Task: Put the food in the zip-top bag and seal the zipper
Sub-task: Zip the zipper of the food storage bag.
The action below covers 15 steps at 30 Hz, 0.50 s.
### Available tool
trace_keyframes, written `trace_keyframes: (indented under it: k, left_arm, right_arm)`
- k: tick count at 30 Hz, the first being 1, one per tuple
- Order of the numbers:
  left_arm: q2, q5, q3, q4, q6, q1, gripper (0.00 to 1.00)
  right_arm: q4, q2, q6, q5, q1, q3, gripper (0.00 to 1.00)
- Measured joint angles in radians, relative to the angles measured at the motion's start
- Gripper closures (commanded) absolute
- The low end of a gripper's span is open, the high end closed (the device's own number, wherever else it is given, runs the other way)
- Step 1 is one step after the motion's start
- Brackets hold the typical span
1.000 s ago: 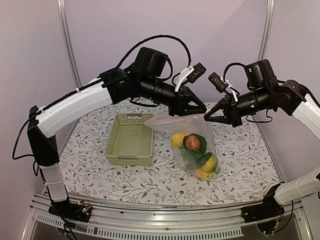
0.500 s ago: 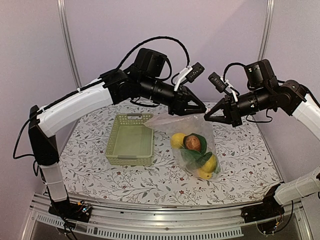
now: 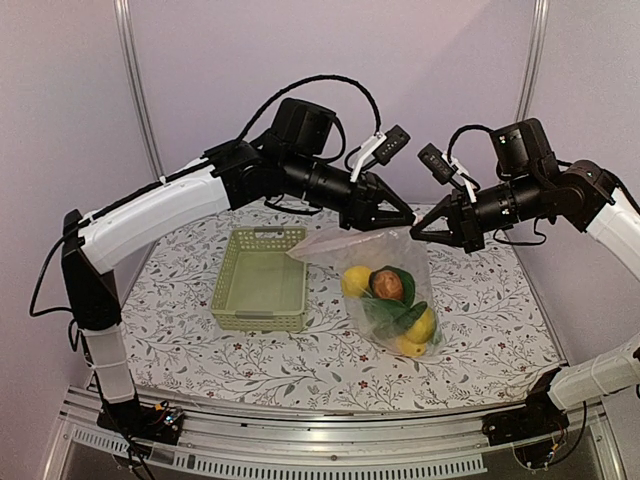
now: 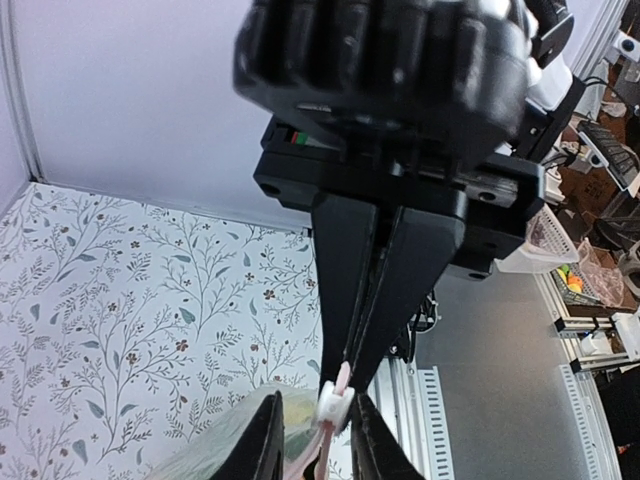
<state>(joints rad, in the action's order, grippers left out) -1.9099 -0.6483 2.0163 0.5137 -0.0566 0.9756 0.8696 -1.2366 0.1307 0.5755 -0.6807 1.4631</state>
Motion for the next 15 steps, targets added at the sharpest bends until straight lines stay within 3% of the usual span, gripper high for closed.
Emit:
trace_keyframes:
  k: [15]
  left_arm:
    - [-0.002,-0.011,0.0,-0.002,-0.006,-0.002,0.83]
  right_arm:
    - [-0.002,0.0,-0.029,-0.006,0.0,0.0,1.0]
